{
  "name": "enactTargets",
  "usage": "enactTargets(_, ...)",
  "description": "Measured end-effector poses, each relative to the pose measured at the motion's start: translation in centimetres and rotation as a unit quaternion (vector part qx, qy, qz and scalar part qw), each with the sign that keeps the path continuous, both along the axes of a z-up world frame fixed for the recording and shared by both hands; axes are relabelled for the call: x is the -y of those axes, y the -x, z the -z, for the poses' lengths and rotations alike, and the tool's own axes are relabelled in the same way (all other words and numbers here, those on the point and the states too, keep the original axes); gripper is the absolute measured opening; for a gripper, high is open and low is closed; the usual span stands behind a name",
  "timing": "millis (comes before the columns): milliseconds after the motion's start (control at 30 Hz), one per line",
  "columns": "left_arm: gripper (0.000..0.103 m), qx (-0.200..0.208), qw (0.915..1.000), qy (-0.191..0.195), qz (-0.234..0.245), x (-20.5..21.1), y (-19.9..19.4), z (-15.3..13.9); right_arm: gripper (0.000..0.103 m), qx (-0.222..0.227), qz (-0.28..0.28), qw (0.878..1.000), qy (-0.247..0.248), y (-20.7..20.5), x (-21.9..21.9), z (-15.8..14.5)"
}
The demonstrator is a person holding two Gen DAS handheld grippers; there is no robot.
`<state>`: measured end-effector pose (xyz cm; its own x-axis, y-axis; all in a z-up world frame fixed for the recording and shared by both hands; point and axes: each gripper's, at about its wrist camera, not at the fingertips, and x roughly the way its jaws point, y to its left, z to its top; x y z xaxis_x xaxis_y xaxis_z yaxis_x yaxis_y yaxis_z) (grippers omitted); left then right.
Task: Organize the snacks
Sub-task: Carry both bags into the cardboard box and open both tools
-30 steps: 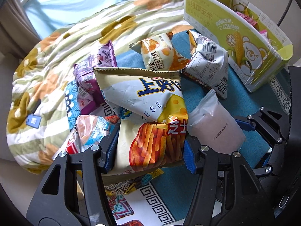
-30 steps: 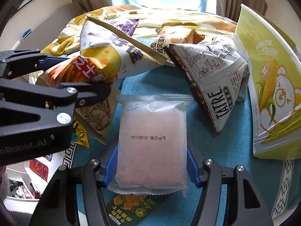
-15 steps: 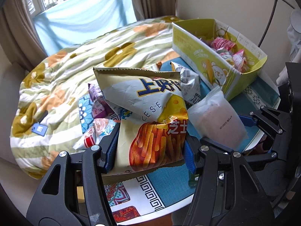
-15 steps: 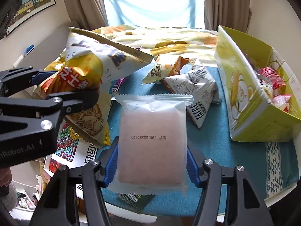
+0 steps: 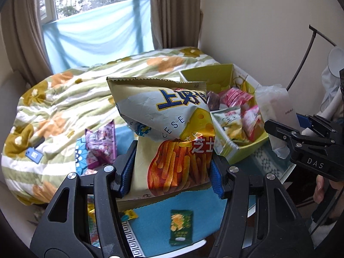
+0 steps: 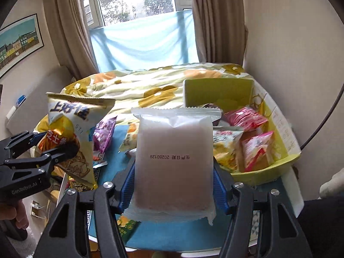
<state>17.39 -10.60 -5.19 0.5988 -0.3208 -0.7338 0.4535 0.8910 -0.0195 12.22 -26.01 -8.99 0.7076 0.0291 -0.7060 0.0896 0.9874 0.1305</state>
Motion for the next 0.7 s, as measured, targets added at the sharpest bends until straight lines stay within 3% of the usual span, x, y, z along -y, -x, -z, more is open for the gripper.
enactTargets(233,0.055,-0.017,0.9993,0.03,0.012,10.1,-2.3,0.9,0.058,0.013,0.025,1.0,0.011,-0.9,8.9,-2.2)
enactTargets(567,0.055,-0.076,0.9964,0.016,-0.034,19.4,-4.9,7.5,0.058,-0.022,-0.004,1.0,-0.004,-3.7,17.6,0.4)
enactTargets(633,0.06,-0.082,0.9958,0.009,-0.039,20.6,-5.2,8.4,0.058,-0.031,-0.02,0.999,-0.01,-4.1,18.5,1.2)
enactTargets(667,0.069,-0.083,0.9957,0.003,-0.041,21.0,-5.1,8.8,0.058,-0.034,-0.025,0.999,-0.014,-4.3,18.9,1.6)
enactTargets(700,0.087,-0.084,0.9955,-0.004,-0.045,21.3,-4.9,9.2,0.058,-0.038,-0.03,0.999,-0.018,-4.5,19.3,2.0)
